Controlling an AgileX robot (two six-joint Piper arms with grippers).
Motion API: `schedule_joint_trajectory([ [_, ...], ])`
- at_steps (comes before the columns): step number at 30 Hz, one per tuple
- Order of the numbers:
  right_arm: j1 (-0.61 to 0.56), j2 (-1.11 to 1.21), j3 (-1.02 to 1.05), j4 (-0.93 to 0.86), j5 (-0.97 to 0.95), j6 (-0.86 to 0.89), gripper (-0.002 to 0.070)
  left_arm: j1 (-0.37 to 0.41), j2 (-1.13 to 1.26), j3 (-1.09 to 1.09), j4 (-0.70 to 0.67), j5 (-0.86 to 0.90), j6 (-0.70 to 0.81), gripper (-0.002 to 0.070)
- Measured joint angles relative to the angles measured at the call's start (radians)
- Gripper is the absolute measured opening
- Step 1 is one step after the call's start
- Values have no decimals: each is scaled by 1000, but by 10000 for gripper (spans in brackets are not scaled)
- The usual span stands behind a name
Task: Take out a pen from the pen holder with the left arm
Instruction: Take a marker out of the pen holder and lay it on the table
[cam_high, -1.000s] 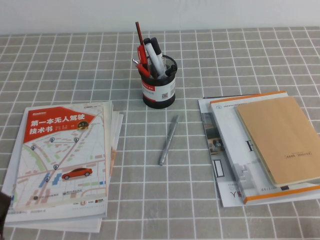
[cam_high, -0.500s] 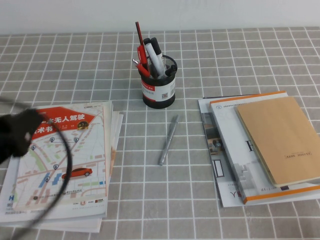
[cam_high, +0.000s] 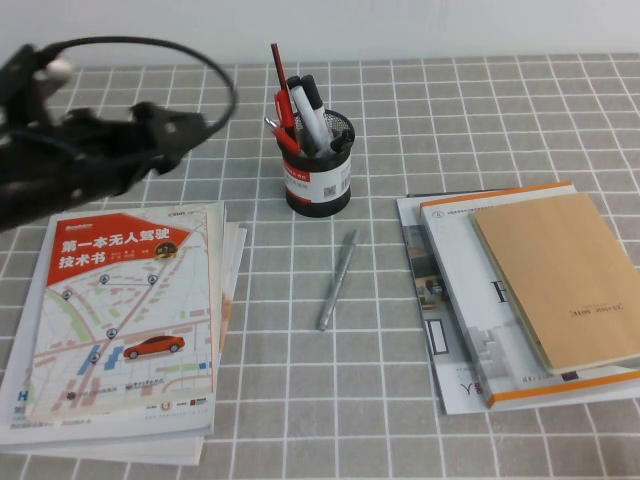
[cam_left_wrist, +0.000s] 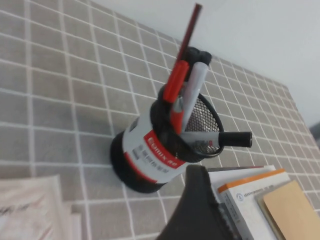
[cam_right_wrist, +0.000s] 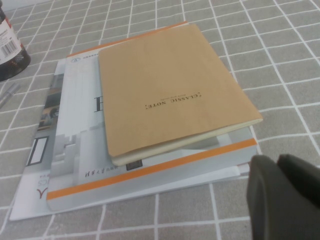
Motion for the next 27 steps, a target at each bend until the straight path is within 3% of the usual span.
schedule_joint_trajectory([
  [9,0,0,0,0,0,0,-13,-131,272,-276,-9,-85,30,454],
  [16,0,0,0,0,0,0,-13,-138,418,-423,-11,-103,-15,454],
  [27,0,0,0,0,0,0,-13,-155,516,-459,-15,-128,-22,453],
])
